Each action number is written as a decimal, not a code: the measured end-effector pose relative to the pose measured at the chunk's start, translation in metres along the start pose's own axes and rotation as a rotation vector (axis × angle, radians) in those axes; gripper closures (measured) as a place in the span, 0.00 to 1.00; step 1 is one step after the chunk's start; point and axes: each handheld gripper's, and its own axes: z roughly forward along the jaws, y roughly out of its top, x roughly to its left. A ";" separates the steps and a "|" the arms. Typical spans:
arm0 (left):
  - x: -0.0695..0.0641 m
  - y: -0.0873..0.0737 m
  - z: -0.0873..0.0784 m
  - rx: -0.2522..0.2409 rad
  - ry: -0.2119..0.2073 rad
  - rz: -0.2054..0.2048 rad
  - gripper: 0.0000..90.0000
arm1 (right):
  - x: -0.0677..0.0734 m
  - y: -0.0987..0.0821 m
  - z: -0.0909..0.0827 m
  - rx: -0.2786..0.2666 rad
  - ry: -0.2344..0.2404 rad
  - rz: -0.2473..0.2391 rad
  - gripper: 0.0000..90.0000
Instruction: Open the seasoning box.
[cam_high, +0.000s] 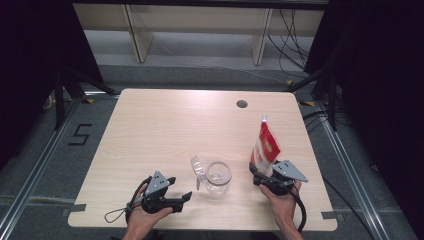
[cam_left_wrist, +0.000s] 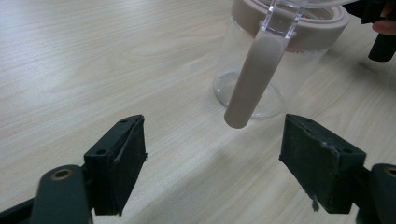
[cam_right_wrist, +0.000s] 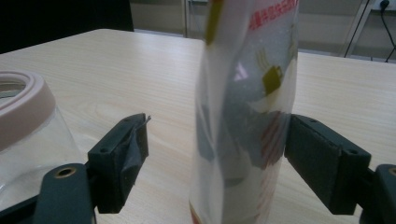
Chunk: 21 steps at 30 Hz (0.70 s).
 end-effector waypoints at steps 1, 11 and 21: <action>0.000 0.000 0.000 0.000 -0.005 0.008 0.24 | -0.001 0.000 0.001 -0.022 -0.012 -0.013 0.27; 0.000 0.000 0.000 0.000 -0.001 0.009 0.24 | -0.002 -0.003 0.005 -0.013 -0.047 -0.002 0.31; 0.001 0.000 0.001 -0.005 -0.004 0.009 0.24 | -0.004 -0.004 0.012 -0.026 -0.076 -0.015 0.35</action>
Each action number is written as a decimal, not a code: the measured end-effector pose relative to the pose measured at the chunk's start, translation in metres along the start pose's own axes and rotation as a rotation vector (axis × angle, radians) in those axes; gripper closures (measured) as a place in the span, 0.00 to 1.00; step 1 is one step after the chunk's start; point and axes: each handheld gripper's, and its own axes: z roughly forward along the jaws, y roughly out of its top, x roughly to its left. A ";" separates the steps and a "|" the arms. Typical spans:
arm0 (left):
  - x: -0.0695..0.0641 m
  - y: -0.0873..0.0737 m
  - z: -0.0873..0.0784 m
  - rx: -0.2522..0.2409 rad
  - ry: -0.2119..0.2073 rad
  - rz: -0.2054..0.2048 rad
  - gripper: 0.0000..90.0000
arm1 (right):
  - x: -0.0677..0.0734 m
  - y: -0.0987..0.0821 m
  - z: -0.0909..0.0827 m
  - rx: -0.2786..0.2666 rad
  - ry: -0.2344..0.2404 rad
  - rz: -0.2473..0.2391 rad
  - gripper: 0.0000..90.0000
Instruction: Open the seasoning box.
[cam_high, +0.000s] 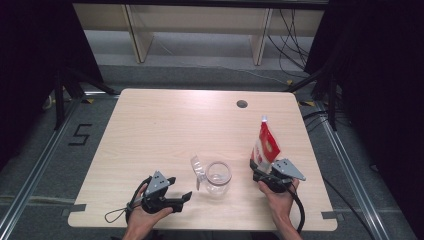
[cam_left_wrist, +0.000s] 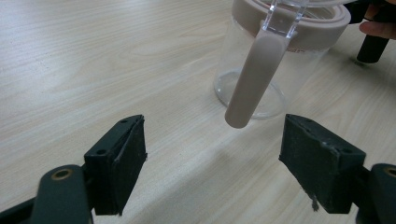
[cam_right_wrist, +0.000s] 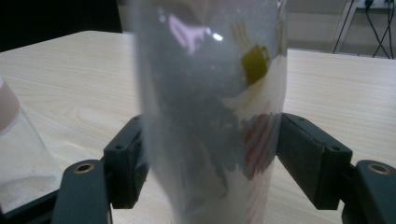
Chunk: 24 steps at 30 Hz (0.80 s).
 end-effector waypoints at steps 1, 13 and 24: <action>0.000 0.000 0.000 0.000 -0.001 0.000 0.24 | 0.000 0.000 0.000 -0.003 -0.005 -0.004 0.35; -0.001 0.000 0.001 0.007 -0.004 -0.008 0.24 | 0.004 -0.002 0.000 0.001 -0.010 0.022 0.34; -0.002 0.000 0.000 0.011 0.000 -0.008 0.24 | 0.005 -0.005 0.001 0.008 -0.032 -0.021 0.35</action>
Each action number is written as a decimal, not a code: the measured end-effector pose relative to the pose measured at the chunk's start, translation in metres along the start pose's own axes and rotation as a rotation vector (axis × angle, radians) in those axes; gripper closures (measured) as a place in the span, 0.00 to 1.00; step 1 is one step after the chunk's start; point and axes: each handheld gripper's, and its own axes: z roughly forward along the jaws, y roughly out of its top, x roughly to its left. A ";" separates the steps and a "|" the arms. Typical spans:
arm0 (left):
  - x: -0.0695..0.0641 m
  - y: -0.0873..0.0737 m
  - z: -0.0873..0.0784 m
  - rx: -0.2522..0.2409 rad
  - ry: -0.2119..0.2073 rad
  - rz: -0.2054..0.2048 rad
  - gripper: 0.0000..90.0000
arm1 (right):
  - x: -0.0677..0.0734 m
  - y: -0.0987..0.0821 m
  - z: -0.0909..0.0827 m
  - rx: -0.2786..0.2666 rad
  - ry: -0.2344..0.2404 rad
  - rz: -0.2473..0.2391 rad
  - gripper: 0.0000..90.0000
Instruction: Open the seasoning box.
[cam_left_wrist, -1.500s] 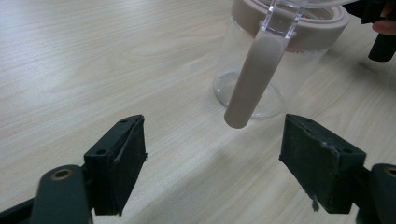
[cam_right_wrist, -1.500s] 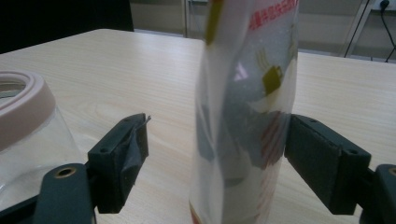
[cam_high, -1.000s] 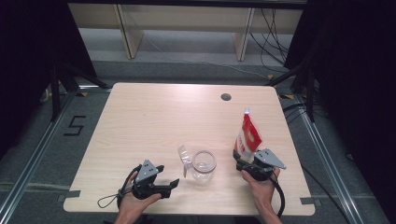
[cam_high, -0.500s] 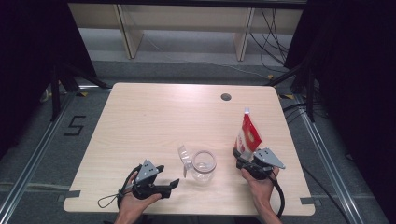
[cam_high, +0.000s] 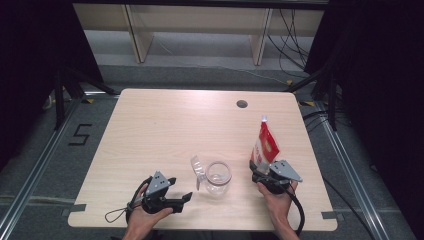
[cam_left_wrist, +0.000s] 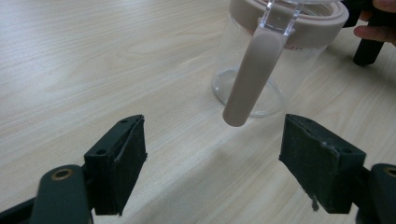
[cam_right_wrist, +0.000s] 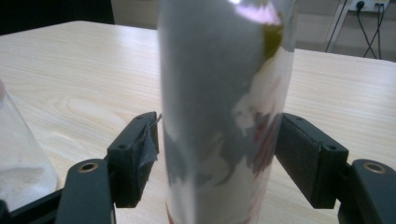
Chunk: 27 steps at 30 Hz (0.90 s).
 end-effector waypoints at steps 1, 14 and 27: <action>0.000 0.000 0.000 0.001 0.000 0.000 0.24 | 0.000 0.000 -0.001 0.017 -0.001 -0.008 0.35; 0.000 0.000 0.001 0.005 0.000 0.008 0.25 | -0.001 0.000 0.000 0.023 -0.001 0.000 0.38; -0.001 0.000 0.001 0.005 -0.002 0.004 0.25 | -0.002 -0.001 0.000 0.015 -0.014 0.016 0.46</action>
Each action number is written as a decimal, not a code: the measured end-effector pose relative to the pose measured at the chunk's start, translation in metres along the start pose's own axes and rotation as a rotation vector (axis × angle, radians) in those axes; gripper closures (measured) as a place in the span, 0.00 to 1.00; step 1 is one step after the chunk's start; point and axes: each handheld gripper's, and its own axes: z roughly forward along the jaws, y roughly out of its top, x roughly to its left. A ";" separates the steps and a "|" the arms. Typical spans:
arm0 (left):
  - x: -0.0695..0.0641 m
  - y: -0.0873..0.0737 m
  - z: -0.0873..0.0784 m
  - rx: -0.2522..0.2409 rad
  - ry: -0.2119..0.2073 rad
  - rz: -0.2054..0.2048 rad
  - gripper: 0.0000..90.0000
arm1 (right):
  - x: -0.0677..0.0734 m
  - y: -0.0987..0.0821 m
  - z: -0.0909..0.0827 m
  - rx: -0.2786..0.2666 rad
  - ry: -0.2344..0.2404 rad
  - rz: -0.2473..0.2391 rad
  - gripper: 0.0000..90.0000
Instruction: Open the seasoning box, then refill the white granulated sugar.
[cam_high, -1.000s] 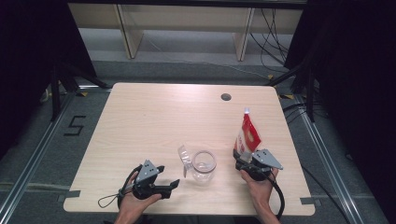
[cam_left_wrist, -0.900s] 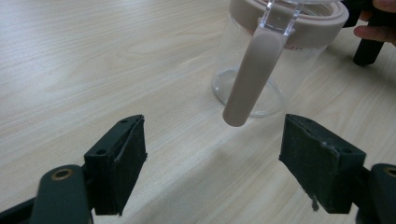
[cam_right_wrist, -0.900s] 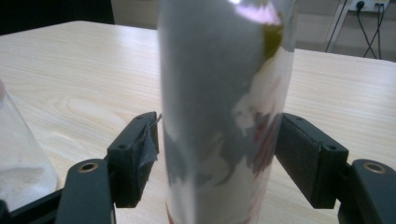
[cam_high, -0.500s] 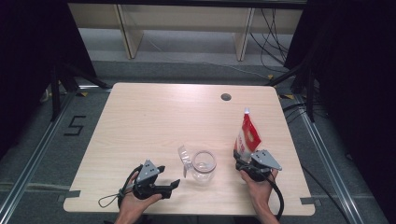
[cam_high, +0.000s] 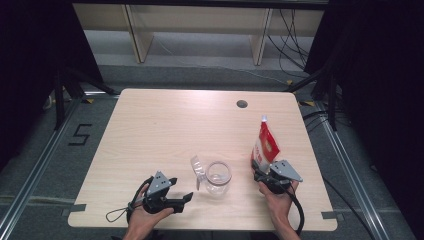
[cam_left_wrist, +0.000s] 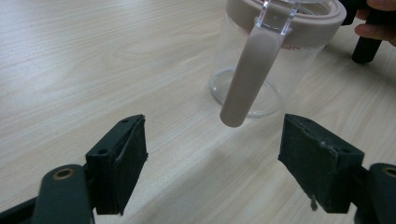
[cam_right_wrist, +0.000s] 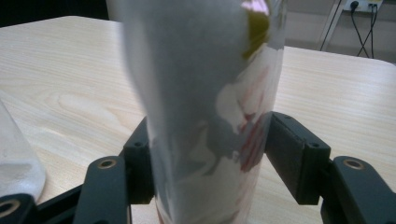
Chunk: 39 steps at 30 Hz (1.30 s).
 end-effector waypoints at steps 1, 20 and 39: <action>0.000 0.000 0.000 0.000 0.001 -0.001 0.25 | 0.000 0.000 0.001 -0.015 0.007 0.003 0.46; -0.001 -0.001 0.000 -0.008 -0.007 0.008 0.25 | -0.004 0.001 0.003 -0.010 0.020 -0.002 0.47; -0.001 -0.001 -0.001 -0.005 -0.010 0.008 0.27 | -0.015 0.003 0.000 -0.013 0.069 -0.033 0.57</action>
